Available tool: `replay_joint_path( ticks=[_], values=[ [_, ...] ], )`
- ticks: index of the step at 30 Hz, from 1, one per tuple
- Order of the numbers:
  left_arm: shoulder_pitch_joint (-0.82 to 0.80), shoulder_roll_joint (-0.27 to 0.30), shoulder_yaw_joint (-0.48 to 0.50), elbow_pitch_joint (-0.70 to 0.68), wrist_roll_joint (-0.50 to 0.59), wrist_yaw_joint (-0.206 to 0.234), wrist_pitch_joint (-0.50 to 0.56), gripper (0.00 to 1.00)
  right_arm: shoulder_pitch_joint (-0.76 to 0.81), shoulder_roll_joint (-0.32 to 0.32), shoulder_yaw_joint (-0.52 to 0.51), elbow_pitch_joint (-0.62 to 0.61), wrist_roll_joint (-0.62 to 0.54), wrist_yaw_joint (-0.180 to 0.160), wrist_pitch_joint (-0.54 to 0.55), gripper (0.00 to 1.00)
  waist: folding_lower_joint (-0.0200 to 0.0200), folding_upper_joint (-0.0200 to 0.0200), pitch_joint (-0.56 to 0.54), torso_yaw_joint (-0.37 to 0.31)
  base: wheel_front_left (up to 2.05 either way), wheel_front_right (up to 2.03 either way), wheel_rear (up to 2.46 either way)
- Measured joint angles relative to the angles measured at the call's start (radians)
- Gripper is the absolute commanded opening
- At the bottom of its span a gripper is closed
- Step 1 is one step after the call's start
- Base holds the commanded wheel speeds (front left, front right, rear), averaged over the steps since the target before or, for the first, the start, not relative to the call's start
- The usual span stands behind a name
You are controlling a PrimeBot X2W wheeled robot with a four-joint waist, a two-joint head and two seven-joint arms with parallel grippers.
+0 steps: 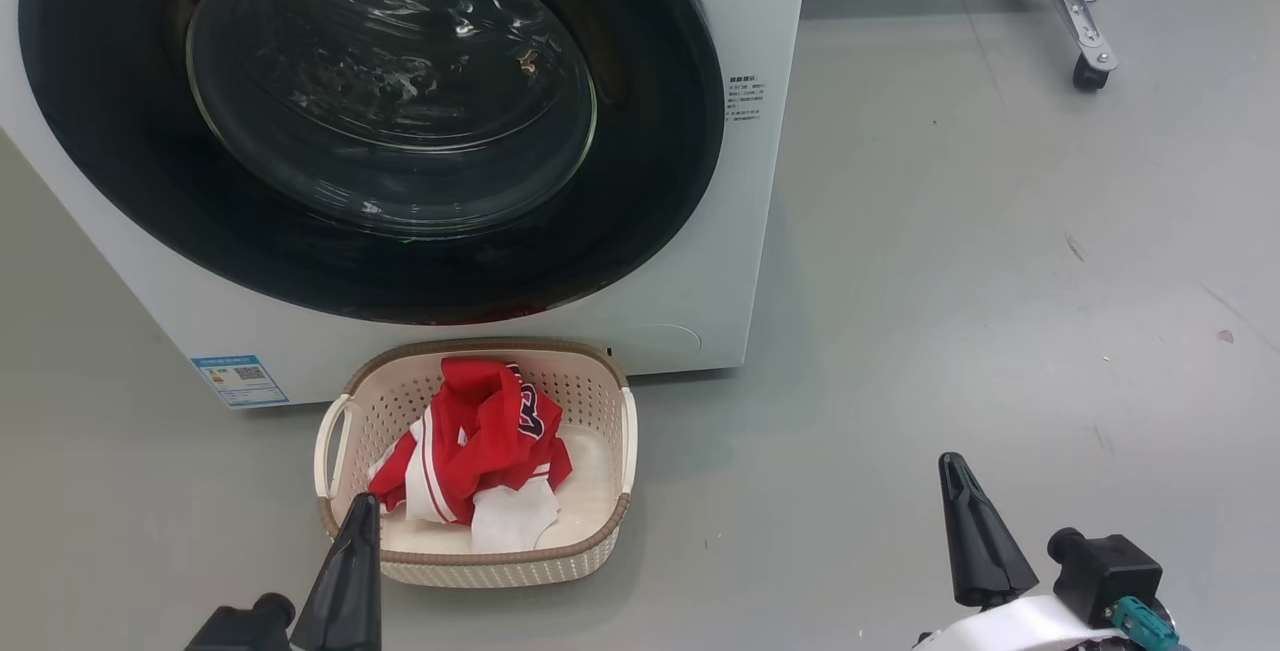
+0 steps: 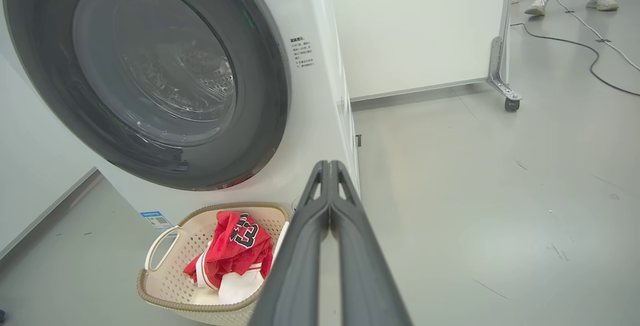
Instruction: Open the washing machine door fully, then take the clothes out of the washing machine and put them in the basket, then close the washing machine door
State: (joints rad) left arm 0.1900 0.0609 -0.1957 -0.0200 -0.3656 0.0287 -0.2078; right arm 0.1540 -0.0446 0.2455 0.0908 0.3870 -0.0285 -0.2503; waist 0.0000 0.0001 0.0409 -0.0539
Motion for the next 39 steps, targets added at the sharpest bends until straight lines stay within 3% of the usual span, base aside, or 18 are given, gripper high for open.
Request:
replay_joint_path(
  ticks=[39],
  values=[
    [-0.05, 0.015, 0.067, 0.052, -0.497, -0.026, 0.083, 0.0, -0.046, -0.021, -0.104, 0.014, 0.491, 0.027, 0.096, 0.0, 0.0, 0.0, -0.011, 0.02, 0.0, 0.0, 0.0]
  ],
)
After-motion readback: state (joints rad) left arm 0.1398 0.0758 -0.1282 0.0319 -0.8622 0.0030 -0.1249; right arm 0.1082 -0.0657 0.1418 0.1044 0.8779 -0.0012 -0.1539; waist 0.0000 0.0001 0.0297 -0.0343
